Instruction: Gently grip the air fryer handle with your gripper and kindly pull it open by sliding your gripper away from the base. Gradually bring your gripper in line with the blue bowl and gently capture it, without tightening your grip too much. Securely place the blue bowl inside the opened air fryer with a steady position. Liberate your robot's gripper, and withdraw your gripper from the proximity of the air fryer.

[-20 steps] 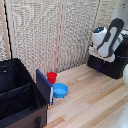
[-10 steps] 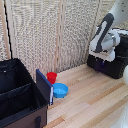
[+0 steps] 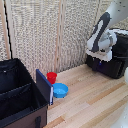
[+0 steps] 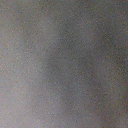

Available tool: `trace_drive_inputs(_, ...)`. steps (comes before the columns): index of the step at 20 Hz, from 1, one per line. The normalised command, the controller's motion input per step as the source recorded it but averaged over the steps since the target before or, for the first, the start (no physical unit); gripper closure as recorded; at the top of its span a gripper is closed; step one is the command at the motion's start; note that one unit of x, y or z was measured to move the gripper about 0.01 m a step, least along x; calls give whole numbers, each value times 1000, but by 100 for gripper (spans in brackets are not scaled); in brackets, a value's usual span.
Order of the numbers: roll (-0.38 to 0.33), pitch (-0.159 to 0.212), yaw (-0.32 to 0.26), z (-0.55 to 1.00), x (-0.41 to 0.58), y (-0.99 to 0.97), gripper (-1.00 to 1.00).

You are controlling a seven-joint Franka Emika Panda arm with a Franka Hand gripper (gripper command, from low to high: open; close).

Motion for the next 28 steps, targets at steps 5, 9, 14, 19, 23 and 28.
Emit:
trace_drive_inputs(5,13,-125,-3,512,-133,894,100)
trace_drive_inputs(9,8,-133,-3,467,-126,899,100)
trace_drive_inputs(14,0,-127,0,253,-70,943,100)
trace_drive_inputs(19,0,-98,0,133,-76,971,100)
trace_drive_inputs(23,-14,-49,0,5,-114,974,100)
trace_drive_inputs(28,-84,-7,-5,-162,-68,883,100)
